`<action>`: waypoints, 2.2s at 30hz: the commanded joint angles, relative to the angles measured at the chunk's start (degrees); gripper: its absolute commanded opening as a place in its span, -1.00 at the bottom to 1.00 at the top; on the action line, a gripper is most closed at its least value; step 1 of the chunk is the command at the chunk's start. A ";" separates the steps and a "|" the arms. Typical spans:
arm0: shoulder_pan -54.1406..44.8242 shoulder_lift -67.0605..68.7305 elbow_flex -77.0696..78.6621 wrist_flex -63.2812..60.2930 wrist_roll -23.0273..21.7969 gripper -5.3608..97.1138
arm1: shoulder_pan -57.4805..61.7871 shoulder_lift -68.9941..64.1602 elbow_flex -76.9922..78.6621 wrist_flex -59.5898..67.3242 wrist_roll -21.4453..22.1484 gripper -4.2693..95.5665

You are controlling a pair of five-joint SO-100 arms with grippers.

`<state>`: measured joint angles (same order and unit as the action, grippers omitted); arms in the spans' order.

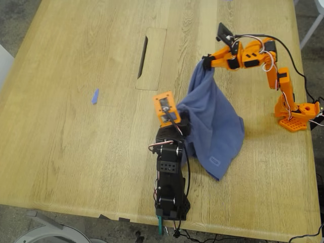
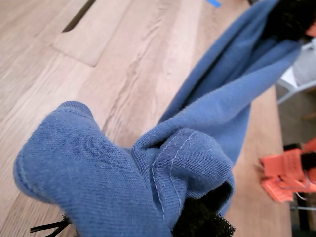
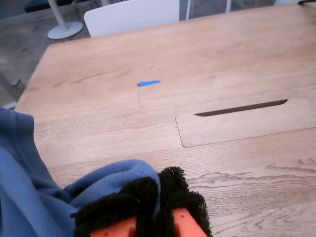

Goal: Fold a T-shirt

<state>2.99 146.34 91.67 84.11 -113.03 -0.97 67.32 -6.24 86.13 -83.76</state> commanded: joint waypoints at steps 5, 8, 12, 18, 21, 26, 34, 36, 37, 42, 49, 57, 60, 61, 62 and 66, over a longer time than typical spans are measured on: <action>-6.15 0.88 5.80 -8.00 -0.88 -0.90 | 3.87 -2.90 -1.76 -2.99 -0.35 -0.91; -8.96 0.26 9.23 -11.78 -0.88 -0.90 | 5.36 -5.54 -1.76 -6.33 -0.26 -0.91; -11.95 -1.76 13.27 -19.16 -1.32 -0.90 | 7.47 -9.58 -1.76 -10.20 -0.18 -0.91; -15.64 -9.05 15.64 -31.29 -1.76 -0.90 | 11.34 -16.00 -1.76 -13.97 -0.18 -0.91; -17.67 -12.30 15.82 -35.60 -1.93 -0.90 | 13.36 -19.42 -1.76 -17.84 -0.18 -0.91; -21.71 -16.70 17.05 -42.01 -2.20 -0.90 | 15.73 -25.14 -1.76 -24.79 -0.09 -0.91; -25.14 -24.26 20.57 -52.03 -2.37 -0.90 | 16.87 -33.31 -1.76 -35.42 0.53 -0.91; -25.84 -26.98 20.65 -54.84 -2.37 -0.90 | 17.05 -35.07 -1.76 -37.53 0.53 -0.91; -26.37 -28.21 20.57 -56.07 -2.37 -0.90 | 17.23 -36.04 -1.76 -38.94 0.44 -0.91; -28.92 -34.28 20.30 -61.00 -2.46 -0.90 | 18.54 -40.08 -1.76 -44.47 0.35 -0.91; -31.82 -45.09 13.45 -65.39 -2.55 -0.90 | 21.71 -45.26 -1.76 -50.89 0.70 -0.91; -33.13 -56.07 3.87 -69.52 -2.64 -0.90 | 24.70 -48.69 -0.97 -60.47 1.41 -0.91; -33.66 -59.06 1.49 -71.54 -2.55 -0.90 | 25.40 -49.75 -0.97 -63.54 1.67 -0.91; -33.93 -59.85 0.88 -72.42 -2.55 -0.90 | 25.49 -50.10 -1.05 -64.16 1.67 -0.91; -34.19 -60.56 0.35 -72.95 -2.46 -0.90 | 25.58 -50.36 -1.05 -65.04 1.67 -0.91; -35.07 -63.37 -0.97 -77.26 -2.29 -0.90 | 25.49 -52.03 -1.32 -67.59 1.76 -0.91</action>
<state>-24.43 81.30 97.38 10.90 -114.87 20.92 14.33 -6.06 20.57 -82.35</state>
